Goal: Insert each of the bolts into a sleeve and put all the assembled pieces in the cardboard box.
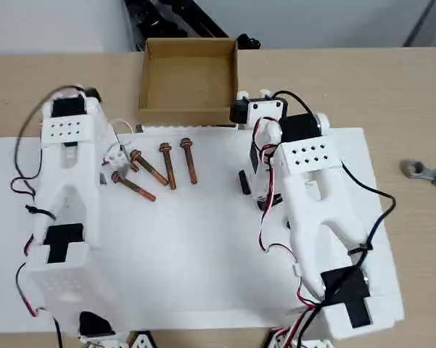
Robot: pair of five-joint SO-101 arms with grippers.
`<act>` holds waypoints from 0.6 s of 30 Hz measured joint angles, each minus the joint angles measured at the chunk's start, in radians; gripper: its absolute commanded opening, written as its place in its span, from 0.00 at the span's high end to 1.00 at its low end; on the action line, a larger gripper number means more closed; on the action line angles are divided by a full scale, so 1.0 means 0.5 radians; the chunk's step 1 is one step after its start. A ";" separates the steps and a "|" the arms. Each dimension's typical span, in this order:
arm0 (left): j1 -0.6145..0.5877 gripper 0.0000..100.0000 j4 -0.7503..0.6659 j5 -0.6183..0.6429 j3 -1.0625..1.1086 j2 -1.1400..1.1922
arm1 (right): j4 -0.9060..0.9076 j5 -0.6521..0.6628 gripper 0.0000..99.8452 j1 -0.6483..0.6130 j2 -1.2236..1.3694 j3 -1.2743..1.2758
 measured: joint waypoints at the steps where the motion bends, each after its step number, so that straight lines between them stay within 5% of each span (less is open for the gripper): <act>1: 0.000 0.86 0.015 0.071 -0.015 0.003 | 0.000 0.000 0.92 0.000 0.000 0.000; 10: 0.034 0.83 0.034 0.595 0.015 0.061 | 0.000 0.000 0.92 0.003 0.018 0.000; 18: 0.049 0.83 -0.064 0.660 0.034 0.316 | 0.000 0.000 0.92 0.003 0.018 0.000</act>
